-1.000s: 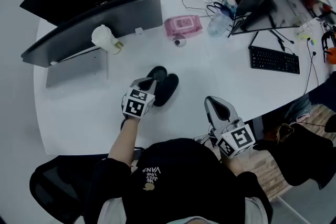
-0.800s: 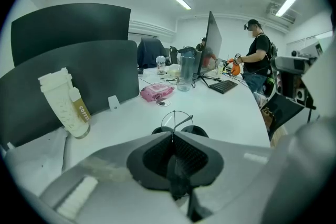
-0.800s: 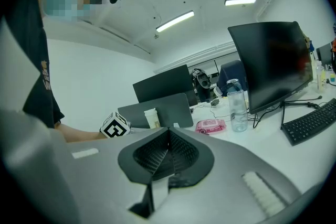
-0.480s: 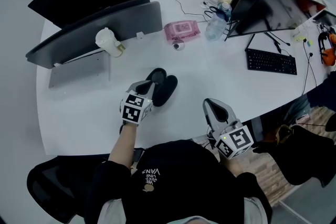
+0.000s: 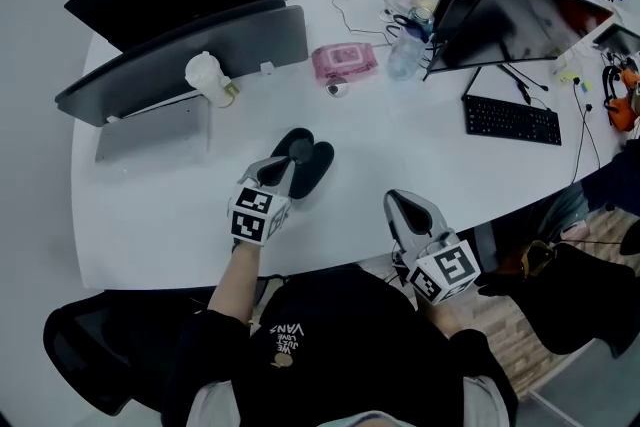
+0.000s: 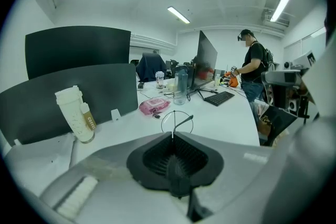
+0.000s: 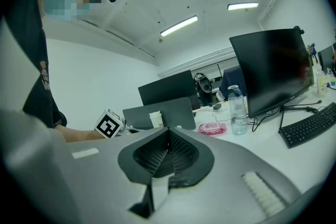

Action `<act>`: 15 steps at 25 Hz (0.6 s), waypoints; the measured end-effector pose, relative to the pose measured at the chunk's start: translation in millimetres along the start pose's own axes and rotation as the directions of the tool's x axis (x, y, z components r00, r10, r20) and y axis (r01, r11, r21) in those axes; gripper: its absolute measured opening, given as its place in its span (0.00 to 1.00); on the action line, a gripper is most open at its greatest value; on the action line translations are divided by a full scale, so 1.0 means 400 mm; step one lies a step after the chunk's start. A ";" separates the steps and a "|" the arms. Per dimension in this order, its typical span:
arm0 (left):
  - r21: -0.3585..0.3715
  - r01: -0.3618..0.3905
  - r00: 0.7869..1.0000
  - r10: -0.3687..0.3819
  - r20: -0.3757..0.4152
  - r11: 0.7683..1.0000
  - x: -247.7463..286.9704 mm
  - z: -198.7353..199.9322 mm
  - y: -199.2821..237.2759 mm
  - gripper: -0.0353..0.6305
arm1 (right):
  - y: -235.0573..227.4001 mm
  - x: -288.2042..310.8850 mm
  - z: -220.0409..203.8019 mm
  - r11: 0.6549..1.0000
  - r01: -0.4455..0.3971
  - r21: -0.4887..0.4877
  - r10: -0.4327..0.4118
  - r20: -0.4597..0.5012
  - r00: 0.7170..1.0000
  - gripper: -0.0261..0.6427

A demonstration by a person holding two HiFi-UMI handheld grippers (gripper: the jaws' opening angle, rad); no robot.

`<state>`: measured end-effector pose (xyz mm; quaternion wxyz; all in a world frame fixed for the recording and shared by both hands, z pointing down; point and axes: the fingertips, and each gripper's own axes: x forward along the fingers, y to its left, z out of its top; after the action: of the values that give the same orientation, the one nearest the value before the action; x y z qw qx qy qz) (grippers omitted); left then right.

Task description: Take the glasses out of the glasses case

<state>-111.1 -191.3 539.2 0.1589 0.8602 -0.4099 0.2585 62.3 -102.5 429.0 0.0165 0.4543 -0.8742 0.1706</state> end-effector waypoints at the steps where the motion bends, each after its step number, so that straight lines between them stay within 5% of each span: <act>1: -0.001 -0.004 1.000 0.004 0.007 1.000 -0.007 0.003 -0.005 0.07 | 0.001 -0.006 0.000 1.000 -0.002 -0.001 0.002 0.001 1.000 0.04; 15: -0.012 -0.063 0.993 0.064 0.096 0.998 -0.124 0.019 -0.096 0.07 | 0.036 -0.081 -0.006 0.997 -0.078 -0.028 0.078 0.009 0.997 0.04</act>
<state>-104.8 -140.4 502.0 0.1342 0.8576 -0.4453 0.2197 69.3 -68.5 421.3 0.0120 0.4204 -0.8936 0.1567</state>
